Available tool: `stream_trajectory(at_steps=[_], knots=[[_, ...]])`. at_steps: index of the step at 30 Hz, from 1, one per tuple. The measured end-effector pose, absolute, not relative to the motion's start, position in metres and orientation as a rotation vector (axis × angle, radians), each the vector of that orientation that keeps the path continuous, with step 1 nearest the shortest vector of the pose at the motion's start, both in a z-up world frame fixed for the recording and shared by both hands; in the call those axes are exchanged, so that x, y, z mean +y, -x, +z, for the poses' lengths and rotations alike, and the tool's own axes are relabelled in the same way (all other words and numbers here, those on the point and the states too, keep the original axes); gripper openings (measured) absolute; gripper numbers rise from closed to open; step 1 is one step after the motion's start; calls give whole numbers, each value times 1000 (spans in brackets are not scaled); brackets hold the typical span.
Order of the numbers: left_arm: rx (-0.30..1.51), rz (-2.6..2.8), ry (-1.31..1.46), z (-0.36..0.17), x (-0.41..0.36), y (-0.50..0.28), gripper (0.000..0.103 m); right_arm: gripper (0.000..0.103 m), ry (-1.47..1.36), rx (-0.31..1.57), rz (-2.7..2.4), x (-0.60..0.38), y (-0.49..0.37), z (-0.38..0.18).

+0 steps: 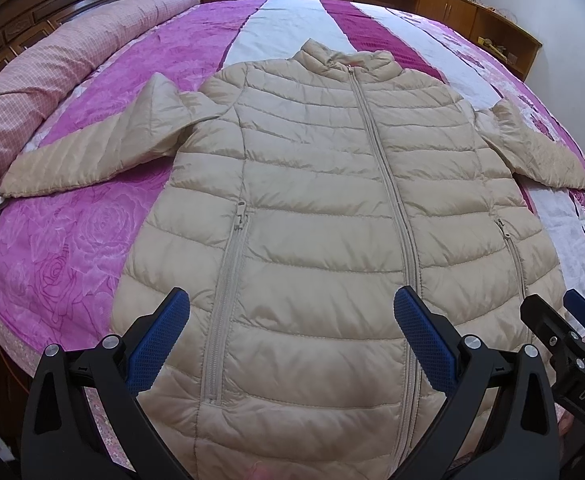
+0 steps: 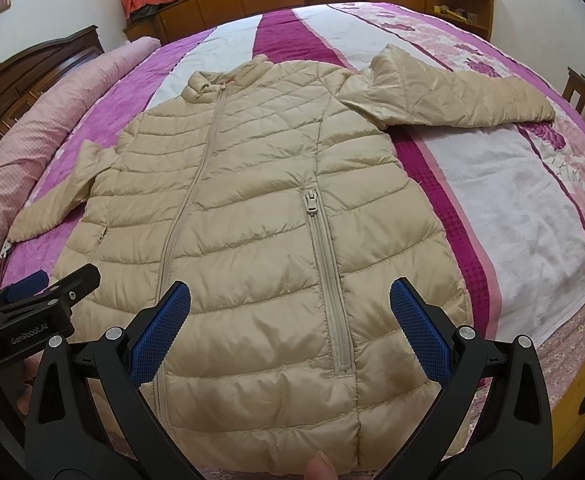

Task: Fold large clothes
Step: 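Move the right gripper to a sleeve cuff and grasp it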

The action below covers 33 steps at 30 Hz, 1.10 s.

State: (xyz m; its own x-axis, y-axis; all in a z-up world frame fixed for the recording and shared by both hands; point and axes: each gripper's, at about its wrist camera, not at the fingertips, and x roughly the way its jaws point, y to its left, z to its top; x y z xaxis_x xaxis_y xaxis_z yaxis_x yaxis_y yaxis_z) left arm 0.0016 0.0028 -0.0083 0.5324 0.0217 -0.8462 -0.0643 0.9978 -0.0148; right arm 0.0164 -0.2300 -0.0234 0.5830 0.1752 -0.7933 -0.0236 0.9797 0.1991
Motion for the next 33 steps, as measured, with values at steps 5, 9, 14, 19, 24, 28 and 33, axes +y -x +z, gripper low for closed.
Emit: stream_trajectory(at_steps=[5,9,14,19,24,28,33], knots=[[1016,41,36,-7,-1,-7,98,100,-205,952,119,-242,-20,-26],[1018,16,21,-2,-7,-17,98,100,-257,947,117,-267,-28,-22],[1025,-8,8,3,-19,-35,98,100,-304,895,85,-317,-47,-7],[1018,-15,-19,8,-32,-47,98,100,-333,832,18,-378,-77,3],[1043,-25,-18,3,-43,-62,98,100,-379,813,-54,-440,-113,0],[1073,-31,-20,-6,-53,-72,98,100,-395,816,-116,-485,-147,-6],[1101,-35,-17,-18,-61,-81,98,100,-497,796,-169,-536,-183,-19]])
